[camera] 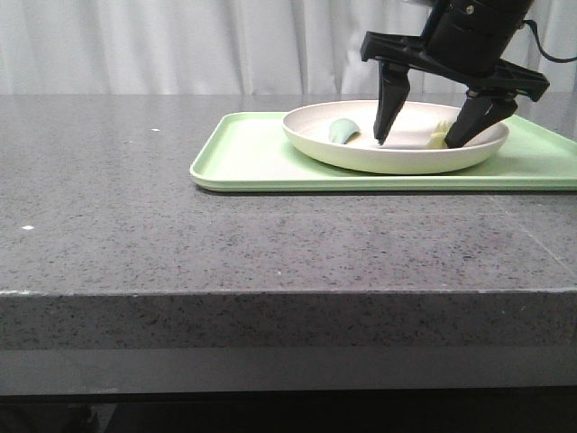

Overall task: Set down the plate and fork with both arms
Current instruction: 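Lower the right gripper onto the yellow fork and close it, then lift the yellow fork with the right gripper and move it beside the plate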

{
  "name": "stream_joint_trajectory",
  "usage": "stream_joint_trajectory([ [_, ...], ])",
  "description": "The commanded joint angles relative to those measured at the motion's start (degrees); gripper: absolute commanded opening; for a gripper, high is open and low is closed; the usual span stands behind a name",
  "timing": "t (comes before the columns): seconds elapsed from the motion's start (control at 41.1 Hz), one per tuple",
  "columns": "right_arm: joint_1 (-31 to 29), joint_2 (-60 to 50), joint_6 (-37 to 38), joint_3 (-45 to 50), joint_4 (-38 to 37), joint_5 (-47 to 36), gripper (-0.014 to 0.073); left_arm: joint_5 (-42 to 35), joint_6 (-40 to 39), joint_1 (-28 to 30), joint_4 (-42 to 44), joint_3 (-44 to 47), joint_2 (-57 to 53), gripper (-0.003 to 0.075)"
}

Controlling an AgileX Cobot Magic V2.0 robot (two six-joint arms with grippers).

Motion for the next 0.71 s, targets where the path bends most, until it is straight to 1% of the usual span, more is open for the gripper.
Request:
stream_joint_trajectory([
  [0.0, -0.4, -2.0, 0.1, -1.4, 0.2, -0.3, 0.0465, -4.9, -0.5, 0.0, 0.1, -1.5, 0.0, -0.0018],
  [0.146, -0.4, -2.0, 0.1, -1.4, 0.2, 0.1, 0.0238, -4.9, -0.5, 0.0, 0.1, -1.5, 0.0, -0.0018],
  [0.195, -0.4, -2.0, 0.1, -1.4, 0.2, 0.0, 0.0172, -4.9, -0.5, 0.0, 0.1, -1.5, 0.0, -0.0018],
  [0.292, -0.4, -2.0, 0.1, -1.4, 0.2, -0.3, 0.0069, -4.9, -0.5, 0.0, 0.1, -1.5, 0.0, -0.0018],
  [0.365, -0.4, -2.0, 0.1, -1.4, 0.2, -0.5, 0.0013, -4.9, -0.5, 0.0, 0.1, -1.5, 0.0, -0.0018],
  [0.487, -0.4, -2.1, 0.1, -1.4, 0.2, -0.9, -0.0046, -4.9, -0.5, 0.0, 0.1, -1.5, 0.0, -0.0018],
  [0.681, -0.9, -3.8, 0.1, -4.2, 0.0, 0.5, -0.0058, -4.9, -0.5, 0.0, 0.1, -1.5, 0.0, -0.0018],
])
